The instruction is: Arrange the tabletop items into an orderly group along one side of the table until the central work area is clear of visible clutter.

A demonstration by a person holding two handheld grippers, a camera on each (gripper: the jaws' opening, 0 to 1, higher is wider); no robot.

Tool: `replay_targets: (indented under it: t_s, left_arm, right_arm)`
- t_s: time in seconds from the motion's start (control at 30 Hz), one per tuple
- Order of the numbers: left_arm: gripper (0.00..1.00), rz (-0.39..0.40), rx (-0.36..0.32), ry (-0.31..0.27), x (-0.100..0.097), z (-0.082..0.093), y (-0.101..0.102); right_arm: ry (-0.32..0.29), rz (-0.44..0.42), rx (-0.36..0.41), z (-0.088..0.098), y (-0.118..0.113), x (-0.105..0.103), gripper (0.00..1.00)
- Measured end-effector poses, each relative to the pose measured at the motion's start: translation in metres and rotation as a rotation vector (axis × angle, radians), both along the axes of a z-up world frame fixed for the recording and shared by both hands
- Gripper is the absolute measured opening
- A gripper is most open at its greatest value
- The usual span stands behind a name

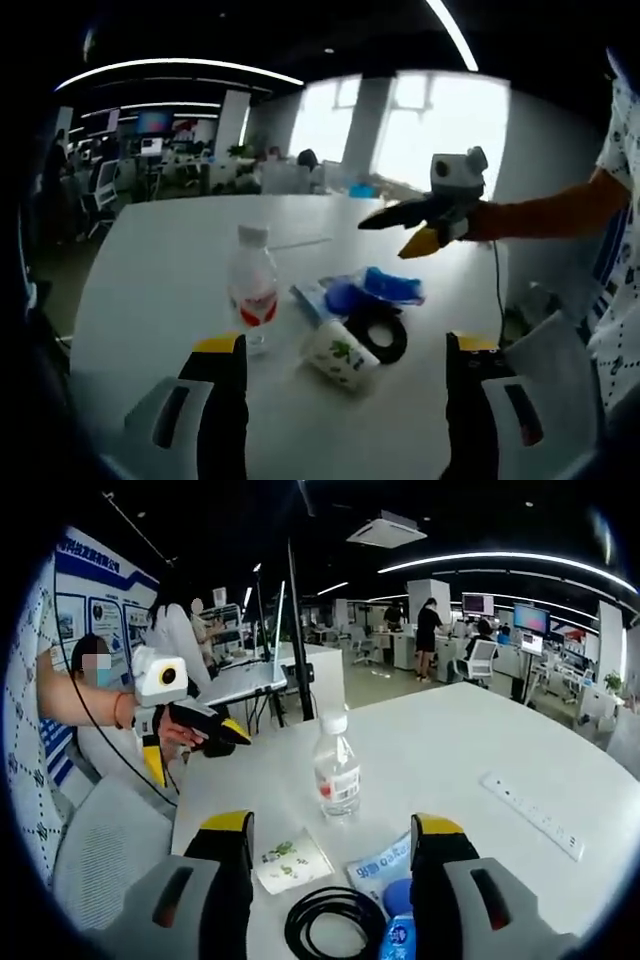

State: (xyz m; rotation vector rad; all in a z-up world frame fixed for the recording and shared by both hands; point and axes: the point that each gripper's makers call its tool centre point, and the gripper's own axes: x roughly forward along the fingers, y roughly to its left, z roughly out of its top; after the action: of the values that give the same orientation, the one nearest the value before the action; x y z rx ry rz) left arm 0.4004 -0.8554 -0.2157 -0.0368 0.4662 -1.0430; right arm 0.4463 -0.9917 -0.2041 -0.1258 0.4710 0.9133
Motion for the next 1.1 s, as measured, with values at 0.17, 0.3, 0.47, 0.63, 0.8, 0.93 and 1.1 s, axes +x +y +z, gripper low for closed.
replay_targets:
  t_s: [0.17,0.3,0.47,0.63,0.8,0.93,1.1]
  left_arm:
    - [0.77,0.014,-0.010,0.005,0.000,0.001,0.002]
    - [0.76,0.014,-0.009,0.004,-0.001,0.000,0.003]
    - [0.76,0.022,-0.008,0.005,-0.001,-0.001,0.005]
    - [0.76,0.024,-0.004,0.011,-0.003,-0.004,0.006]
    - [0.75,0.025,-0.010,0.009,-0.003,-0.004,0.006]
    - [0.75,0.027,-0.009,0.011,-0.004,-0.005,0.008]
    - [0.75,0.030,-0.009,0.017,-0.005,-0.006,0.010]
  right_arm:
    - [0.022,0.025,-0.009,-0.009,0.003,0.002,0.60]
    - [0.036,0.044,-0.024,-0.016,0.006,0.004,0.60]
    - [0.045,0.062,-0.025,-0.019,0.011,0.006,0.59]
    - [0.059,0.088,-0.036,-0.026,0.015,0.006,0.58]
    - [0.076,0.121,-0.049,-0.032,0.022,0.005,0.55]
    - [0.088,0.145,-0.061,-0.037,0.026,0.005,0.54]
    - [0.111,0.169,-0.080,-0.047,0.029,0.006,0.53]
